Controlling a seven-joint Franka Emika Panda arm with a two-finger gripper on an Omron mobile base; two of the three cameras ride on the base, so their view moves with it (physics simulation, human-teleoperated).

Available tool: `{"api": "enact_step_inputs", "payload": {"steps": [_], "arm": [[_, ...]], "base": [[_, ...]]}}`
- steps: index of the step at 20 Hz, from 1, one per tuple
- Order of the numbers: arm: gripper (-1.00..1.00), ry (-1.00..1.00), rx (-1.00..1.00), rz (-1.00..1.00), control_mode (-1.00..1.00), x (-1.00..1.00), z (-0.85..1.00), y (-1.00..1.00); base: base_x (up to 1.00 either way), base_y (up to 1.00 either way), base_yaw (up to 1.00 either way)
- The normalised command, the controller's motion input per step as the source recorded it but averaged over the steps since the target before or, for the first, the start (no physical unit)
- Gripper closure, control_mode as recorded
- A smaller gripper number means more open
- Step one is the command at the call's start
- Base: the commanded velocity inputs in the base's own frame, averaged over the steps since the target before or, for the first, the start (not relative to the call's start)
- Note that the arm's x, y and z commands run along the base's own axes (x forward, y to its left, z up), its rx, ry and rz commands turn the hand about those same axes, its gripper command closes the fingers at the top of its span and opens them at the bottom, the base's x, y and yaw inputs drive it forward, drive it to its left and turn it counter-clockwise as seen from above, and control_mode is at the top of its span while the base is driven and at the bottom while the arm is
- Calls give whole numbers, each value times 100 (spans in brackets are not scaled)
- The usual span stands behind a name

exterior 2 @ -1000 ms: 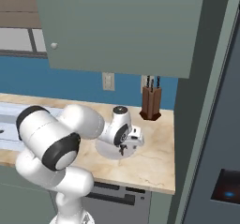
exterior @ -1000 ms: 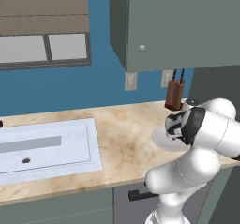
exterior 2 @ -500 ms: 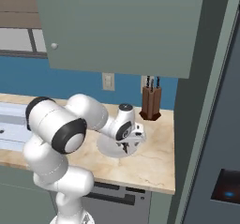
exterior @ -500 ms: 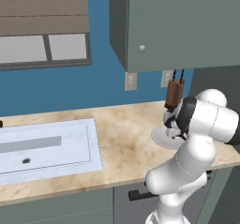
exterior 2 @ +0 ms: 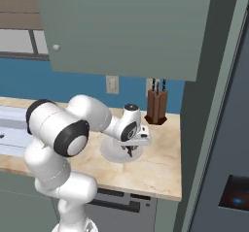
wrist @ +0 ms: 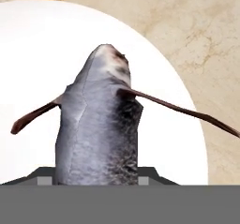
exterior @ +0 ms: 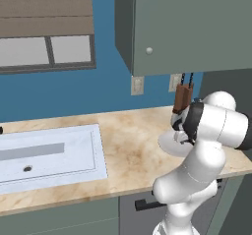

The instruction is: Place the fish on the counter behind the older fish on the same shelf of the fridge to maintain FIFO order. Close the fridge door when finished.

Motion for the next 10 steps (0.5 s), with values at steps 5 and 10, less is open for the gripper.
{"api": "enact_step_inputs", "payload": {"steps": [5, 10], "arm": [[100, -11, 0, 0, -100, -60, 45, 4], [100, -14, 0, 1, -100, -72, 97, 16]], "base": [[0, 0, 0], [0, 0, 0]]}}
